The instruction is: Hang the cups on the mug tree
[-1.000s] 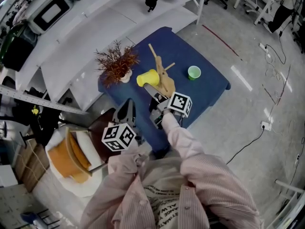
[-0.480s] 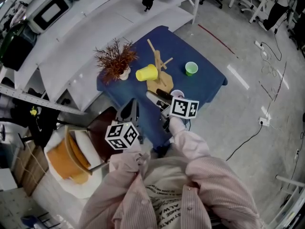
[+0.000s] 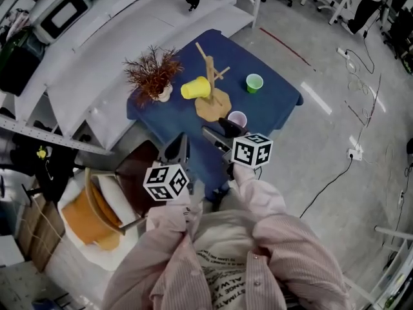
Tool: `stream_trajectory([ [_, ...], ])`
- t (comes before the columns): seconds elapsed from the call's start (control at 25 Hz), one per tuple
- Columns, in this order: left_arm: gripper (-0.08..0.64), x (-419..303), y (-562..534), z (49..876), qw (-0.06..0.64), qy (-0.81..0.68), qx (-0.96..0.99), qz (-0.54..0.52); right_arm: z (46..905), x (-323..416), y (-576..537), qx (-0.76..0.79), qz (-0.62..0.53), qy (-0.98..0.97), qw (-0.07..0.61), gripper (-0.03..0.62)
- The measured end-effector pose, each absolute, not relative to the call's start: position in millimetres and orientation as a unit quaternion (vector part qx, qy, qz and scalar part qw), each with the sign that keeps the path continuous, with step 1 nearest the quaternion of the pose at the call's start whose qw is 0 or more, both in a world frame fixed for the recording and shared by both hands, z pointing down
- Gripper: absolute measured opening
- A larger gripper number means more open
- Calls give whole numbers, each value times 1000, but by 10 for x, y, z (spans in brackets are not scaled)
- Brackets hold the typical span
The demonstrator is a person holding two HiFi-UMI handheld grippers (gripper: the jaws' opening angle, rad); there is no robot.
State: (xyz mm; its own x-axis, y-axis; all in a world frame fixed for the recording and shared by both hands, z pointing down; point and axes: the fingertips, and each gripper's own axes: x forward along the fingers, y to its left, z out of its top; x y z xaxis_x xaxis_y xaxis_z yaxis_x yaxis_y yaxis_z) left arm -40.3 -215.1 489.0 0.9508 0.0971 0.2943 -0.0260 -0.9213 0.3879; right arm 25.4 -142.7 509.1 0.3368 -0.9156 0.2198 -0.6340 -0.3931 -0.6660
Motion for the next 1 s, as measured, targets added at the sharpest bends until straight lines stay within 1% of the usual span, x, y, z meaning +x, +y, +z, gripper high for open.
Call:
stream_trajectory([
  [0.28, -2, -486, -1986, 5025, 195, 45, 964, 174, 5203, 134, -1131, -814, -274, 472, 197, 339],
  [0.6, -2, -464, -1668, 5172, 198, 72, 958, 196, 5356, 152, -737, -834, -275, 444, 177, 339],
  [1.0, -2, -383, -1323, 5356, 220, 47, 951, 214, 5589, 337, -409, -832, -298, 447, 139, 339],
])
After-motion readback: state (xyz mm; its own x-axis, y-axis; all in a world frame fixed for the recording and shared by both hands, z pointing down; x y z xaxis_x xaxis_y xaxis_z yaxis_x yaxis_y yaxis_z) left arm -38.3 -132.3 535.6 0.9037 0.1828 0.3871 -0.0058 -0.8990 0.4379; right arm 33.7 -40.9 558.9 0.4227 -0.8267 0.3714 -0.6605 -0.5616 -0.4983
